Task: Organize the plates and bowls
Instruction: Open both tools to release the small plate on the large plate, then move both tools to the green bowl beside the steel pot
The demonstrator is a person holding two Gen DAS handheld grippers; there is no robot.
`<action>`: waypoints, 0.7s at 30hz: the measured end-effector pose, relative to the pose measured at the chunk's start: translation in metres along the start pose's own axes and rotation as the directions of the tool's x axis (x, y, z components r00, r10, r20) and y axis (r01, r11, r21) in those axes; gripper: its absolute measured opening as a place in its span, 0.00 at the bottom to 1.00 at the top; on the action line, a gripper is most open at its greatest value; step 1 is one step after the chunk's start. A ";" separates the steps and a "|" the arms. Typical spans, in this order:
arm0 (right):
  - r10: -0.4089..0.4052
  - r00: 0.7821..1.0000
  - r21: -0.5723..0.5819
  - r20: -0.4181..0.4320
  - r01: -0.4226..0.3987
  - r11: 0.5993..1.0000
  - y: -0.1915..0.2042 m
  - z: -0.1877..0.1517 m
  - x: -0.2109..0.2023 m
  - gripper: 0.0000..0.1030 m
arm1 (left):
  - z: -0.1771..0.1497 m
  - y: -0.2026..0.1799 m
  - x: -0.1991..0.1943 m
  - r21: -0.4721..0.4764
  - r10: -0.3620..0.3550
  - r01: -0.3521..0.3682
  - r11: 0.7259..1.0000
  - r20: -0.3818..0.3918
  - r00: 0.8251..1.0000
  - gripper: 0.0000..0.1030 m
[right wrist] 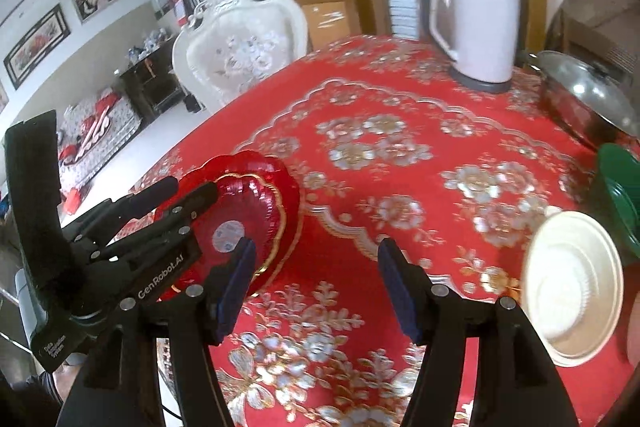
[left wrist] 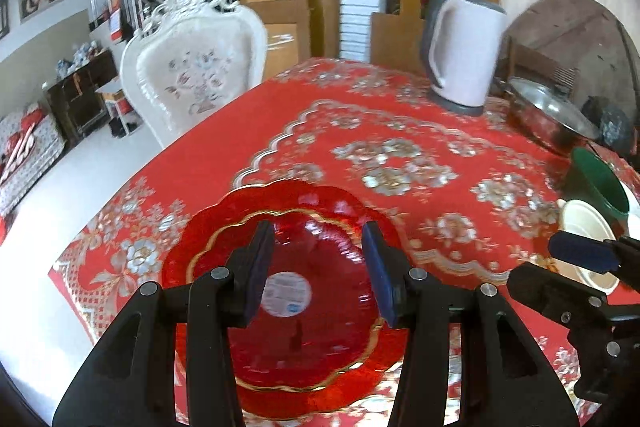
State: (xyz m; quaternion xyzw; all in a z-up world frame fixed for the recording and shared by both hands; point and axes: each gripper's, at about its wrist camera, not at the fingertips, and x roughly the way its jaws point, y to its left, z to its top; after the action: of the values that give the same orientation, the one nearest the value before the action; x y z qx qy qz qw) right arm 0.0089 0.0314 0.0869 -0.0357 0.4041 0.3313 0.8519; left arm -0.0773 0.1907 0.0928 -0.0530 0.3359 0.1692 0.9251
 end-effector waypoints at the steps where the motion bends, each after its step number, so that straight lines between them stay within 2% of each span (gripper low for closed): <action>1: -0.007 1.000 0.008 0.007 0.007 1.000 -0.005 -0.001 -0.003 0.62 | 0.001 -0.005 -0.001 0.004 -0.008 0.008 1.000 0.002 1.000 0.44; 4: -0.018 1.000 0.029 0.014 0.018 0.999 -0.018 -0.002 -0.010 0.62 | 0.005 -0.023 -0.003 0.025 -0.030 0.029 0.999 0.009 1.000 0.46; 6: -0.025 0.999 0.047 0.022 0.024 0.999 -0.027 -0.003 -0.016 0.62 | 0.007 -0.036 -0.005 0.043 -0.042 0.041 0.998 0.018 0.999 0.57; 7: -0.029 0.999 0.053 0.025 0.027 0.998 -0.032 -0.005 -0.018 0.62 | 0.008 -0.043 -0.007 0.051 -0.049 0.047 0.998 0.026 0.998 0.59; 21: -0.105 0.993 0.171 0.051 0.095 0.981 -0.111 -0.008 -0.053 0.63 | 0.024 -0.135 -0.002 0.177 -0.139 0.135 0.975 0.006 0.990 0.59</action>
State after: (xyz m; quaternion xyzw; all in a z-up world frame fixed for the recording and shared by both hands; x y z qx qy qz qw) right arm 0.0452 -0.0863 0.0959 0.0260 0.4026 0.2538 0.8791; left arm -0.0166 0.0691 0.1106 0.0078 0.3365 0.0751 0.9386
